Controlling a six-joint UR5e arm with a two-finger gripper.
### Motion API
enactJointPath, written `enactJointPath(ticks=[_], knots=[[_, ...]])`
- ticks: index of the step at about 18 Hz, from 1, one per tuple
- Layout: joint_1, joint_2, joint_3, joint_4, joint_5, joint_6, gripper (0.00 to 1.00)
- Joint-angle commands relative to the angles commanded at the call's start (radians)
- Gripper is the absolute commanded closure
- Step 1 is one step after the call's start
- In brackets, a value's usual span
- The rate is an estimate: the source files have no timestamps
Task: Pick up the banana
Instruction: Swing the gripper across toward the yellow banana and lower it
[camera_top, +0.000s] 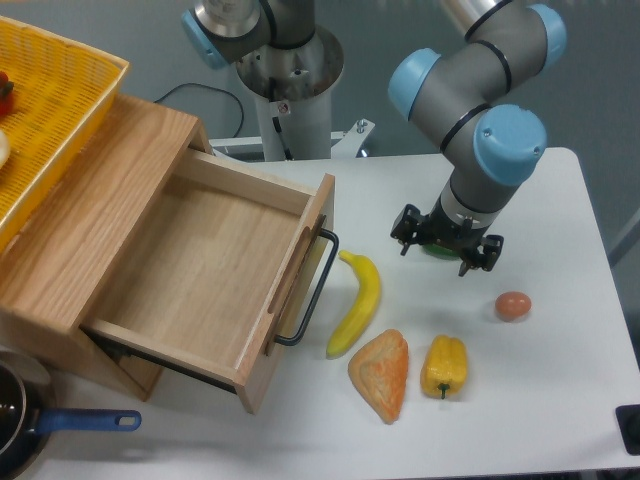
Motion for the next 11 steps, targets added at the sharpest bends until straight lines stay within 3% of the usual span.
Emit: enactJointPath(ticks=[2, 5, 11], knots=[[-0.015, -0.009, 0.0, 0.003, -0.005, 0.003, 0.0], [-0.046, -0.032, -0.003, 0.08, -0.002, -0.009, 0.0], [-0.069, -0.063, -0.005, 0.12, 0.0, -0.023, 0.0]])
